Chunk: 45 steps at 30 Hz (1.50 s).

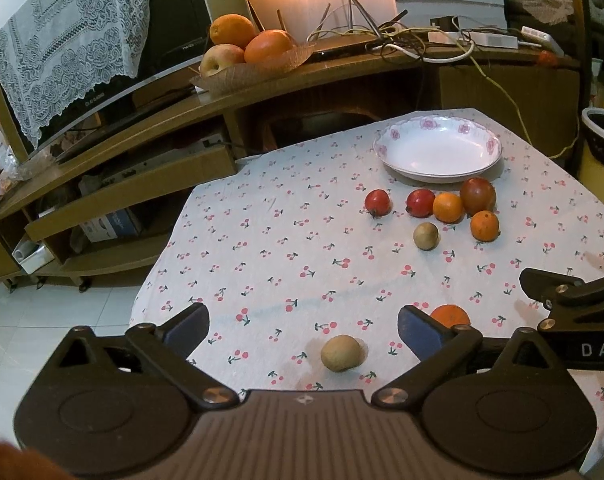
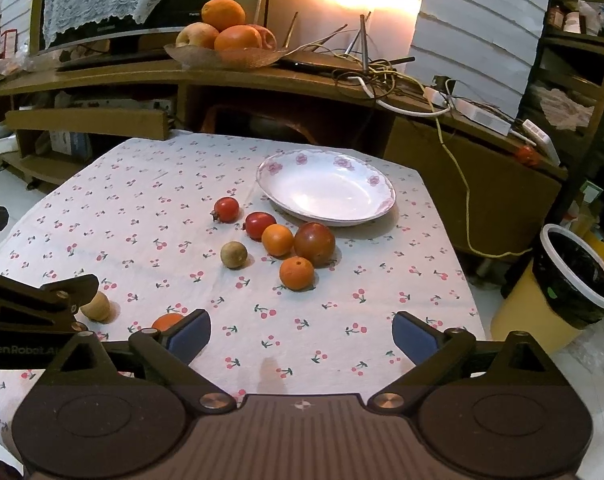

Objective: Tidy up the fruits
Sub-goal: 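Move the left tool to the brown kiwi while the right tool approaches an orange, then grasp the kiwi with the left tool while the right tool grasps the orange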

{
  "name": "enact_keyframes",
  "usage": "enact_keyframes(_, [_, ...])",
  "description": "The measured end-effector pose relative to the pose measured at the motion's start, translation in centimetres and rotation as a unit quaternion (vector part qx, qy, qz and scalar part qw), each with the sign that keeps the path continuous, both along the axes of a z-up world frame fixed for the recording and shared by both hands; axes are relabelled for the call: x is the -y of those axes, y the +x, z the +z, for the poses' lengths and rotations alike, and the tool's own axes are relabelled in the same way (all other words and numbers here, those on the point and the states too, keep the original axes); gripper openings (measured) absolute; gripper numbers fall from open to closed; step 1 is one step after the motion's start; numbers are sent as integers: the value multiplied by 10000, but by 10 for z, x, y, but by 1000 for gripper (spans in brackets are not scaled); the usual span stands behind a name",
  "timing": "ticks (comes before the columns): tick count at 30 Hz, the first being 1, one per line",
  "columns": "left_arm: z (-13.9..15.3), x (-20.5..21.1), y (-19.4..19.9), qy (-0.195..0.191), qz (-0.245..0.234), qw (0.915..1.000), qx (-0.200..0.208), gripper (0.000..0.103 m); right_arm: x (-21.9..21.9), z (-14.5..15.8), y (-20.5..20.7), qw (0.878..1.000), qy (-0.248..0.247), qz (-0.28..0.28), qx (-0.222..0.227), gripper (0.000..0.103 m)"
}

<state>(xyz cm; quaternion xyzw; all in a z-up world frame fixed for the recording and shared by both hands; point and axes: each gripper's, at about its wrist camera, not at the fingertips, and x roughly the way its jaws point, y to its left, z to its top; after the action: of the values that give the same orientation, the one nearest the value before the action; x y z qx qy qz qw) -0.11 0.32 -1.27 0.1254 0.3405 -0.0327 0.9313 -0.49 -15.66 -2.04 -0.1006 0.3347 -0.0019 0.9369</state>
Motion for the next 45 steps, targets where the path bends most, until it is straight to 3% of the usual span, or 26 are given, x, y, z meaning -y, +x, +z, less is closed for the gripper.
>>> enact_keyframes(11, [0,-4,-2,-107,-71,9999,-39,103,-5,-5,3,9998,38,117,-185,88])
enact_keyframes(14, [-1,-6,-2,-50,-99,9999,2,103,-10,-10,5,9993,23,218,-298,80])
enact_keyframes(22, [-3,-24,-3,-172,-116,9998,-49,103,-17,-15,10,9964,266,613,-520,75])
enact_keyframes(34, [-12,-36,3,-286,-175,9993,-167,103,-47,-31,23,9834,308,1532,-926,39])
enact_keyframes(40, [-17,-42,9,-576,-193,9975,-354,102,-54,-37,28,9804,115,1724,-947,32])
enact_keyframes(45, [-24,-35,11,-515,-349,9972,-409,99,-43,-35,35,9795,348,1703,-1014,29])
